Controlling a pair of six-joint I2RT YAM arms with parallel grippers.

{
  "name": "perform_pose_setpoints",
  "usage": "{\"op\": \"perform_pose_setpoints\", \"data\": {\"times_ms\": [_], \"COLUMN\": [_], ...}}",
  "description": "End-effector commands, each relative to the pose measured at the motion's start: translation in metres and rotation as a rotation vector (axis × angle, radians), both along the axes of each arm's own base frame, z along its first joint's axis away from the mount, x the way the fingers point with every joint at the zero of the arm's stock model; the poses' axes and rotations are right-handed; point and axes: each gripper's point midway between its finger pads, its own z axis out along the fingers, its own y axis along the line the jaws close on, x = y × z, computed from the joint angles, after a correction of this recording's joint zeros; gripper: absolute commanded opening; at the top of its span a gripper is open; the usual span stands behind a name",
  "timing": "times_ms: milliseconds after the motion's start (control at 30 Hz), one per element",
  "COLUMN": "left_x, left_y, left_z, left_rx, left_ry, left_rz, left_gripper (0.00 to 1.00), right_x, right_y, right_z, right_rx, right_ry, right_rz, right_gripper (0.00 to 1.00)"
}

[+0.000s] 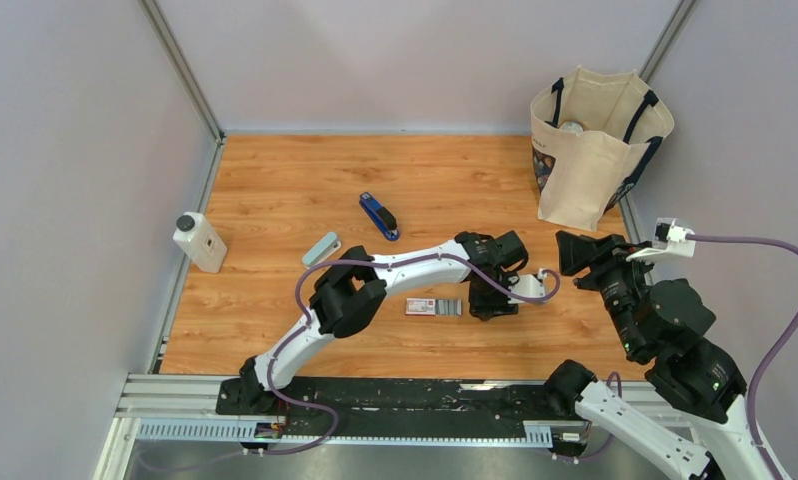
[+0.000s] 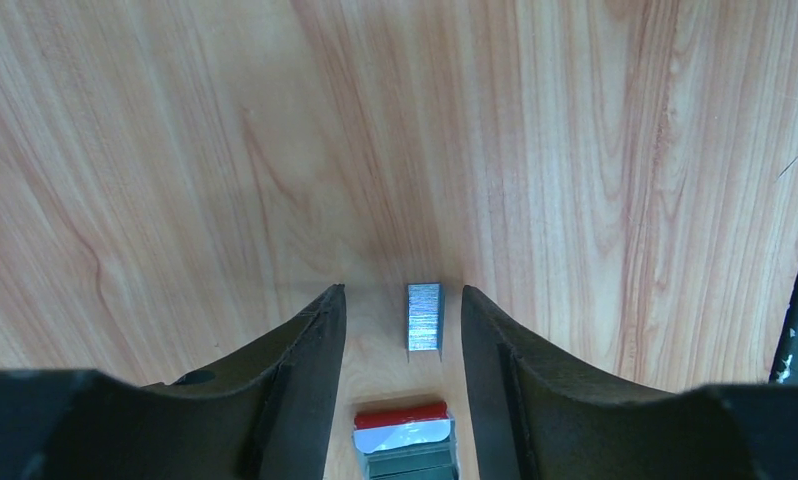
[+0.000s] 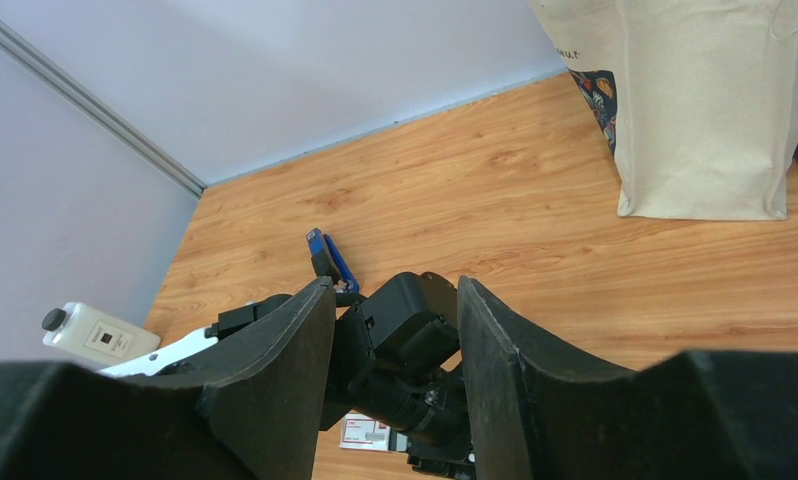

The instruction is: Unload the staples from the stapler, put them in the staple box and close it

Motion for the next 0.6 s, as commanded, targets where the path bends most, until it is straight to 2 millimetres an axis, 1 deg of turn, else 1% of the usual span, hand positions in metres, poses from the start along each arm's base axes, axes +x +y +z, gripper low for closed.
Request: {"op": "perform_pose_setpoints", "data": {"times_ms": [0, 133, 300, 400, 500, 567], "left_x": [-0.008, -0.012, -0.01, -0.007, -0.005, -0.004], "left_y": [0.007, 0.017, 0.03, 0.031, 0.028, 0.025], "left_z": [-0.006, -0.012, -0.021, -0.022, -0.02, -0.018], "left_rx": [0.025, 0.048, 0.079, 0.078, 0.07, 0.061], "left_ry": [0.016, 0.003, -0.055, -0.094, -0.116, -0.12], "left_rz": [-0.001, 0.013, 0.001, -0.004, -0.013, -0.014], "left_gripper": [0.54, 0.53, 0.52, 0.5, 0.48, 0.44], "right_x": [-0.005, -0.005, -0.005, -0.005, -0.005, -0.005], "right_y": [-0.005, -0.005, -0.007, -0.007, -0.006, -0.005], "right_z": [0.014, 0.014, 0.016, 0.016, 0.016, 0.015], "right_rx": [0.022, 0.019, 0.016, 0.017, 0.019, 0.019], "right_ry": [-0.034, -0.033, -0.039, -0.04, -0.037, -0.035], "right_rz": [0.001, 0.001, -0.007, -0.005, -0.001, -0.002], "right_gripper": [0.51, 0.51, 0.51, 0.5, 0.49, 0.48]}}
